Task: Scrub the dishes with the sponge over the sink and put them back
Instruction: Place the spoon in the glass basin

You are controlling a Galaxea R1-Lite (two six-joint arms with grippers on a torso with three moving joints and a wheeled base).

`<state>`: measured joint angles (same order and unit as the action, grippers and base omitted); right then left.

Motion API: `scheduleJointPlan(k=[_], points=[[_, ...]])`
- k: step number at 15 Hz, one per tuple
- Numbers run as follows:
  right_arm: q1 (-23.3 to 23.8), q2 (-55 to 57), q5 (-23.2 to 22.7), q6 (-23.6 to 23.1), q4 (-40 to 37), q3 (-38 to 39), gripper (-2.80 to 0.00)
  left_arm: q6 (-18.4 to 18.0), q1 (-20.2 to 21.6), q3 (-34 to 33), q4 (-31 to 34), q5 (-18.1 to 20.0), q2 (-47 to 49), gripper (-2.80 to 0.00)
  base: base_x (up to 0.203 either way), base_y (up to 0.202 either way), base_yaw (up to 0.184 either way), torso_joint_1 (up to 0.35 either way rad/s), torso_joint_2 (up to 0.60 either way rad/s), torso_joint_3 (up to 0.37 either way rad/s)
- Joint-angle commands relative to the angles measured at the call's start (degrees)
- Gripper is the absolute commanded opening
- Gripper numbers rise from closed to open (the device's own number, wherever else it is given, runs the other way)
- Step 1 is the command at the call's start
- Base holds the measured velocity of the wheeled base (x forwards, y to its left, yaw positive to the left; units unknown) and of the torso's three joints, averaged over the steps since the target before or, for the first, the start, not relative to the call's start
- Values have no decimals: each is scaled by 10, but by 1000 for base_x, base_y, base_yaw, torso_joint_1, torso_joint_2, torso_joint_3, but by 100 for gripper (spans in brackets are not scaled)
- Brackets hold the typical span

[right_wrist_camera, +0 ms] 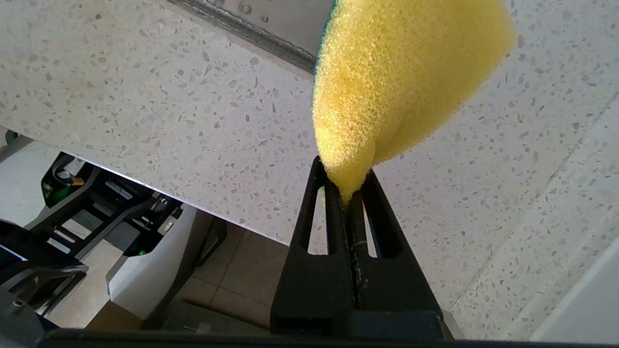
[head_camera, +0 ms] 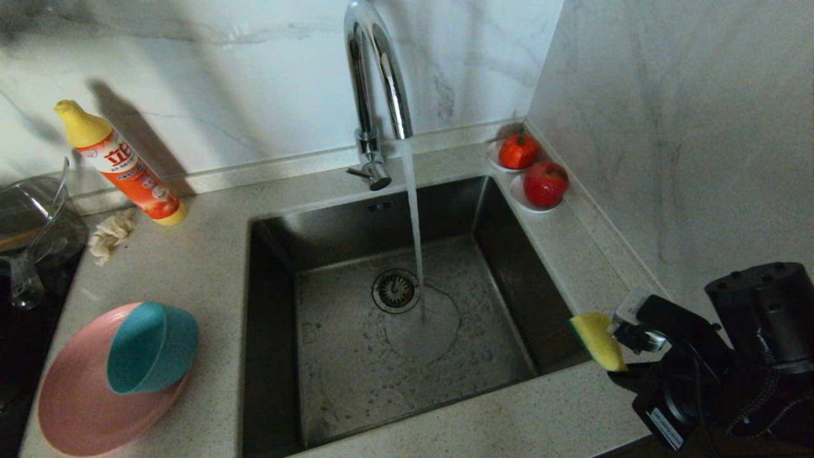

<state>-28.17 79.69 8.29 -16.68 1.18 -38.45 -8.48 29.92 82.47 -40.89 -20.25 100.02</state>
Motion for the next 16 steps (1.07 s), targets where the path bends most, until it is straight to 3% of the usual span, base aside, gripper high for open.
scheduleJointPlan(k=[1,5,10,16], points=[[0,3,1,-1,0,0,-280,-28,4,6,-29,-1,43,-280,0,0,0,0,0,0],[0,8,1,-1,1,-1,-280,-74,23,13,-102,7,92,-280,0,0,0,0,0,0],[0,5,1,-1,1,-1,-280,-73,23,-44,-115,26,89,-280,0,0,0,0,0,0],[0,4,1,0,1,0,-280,-74,22,-48,-127,24,112,-280,0,0,0,0,0,0]])
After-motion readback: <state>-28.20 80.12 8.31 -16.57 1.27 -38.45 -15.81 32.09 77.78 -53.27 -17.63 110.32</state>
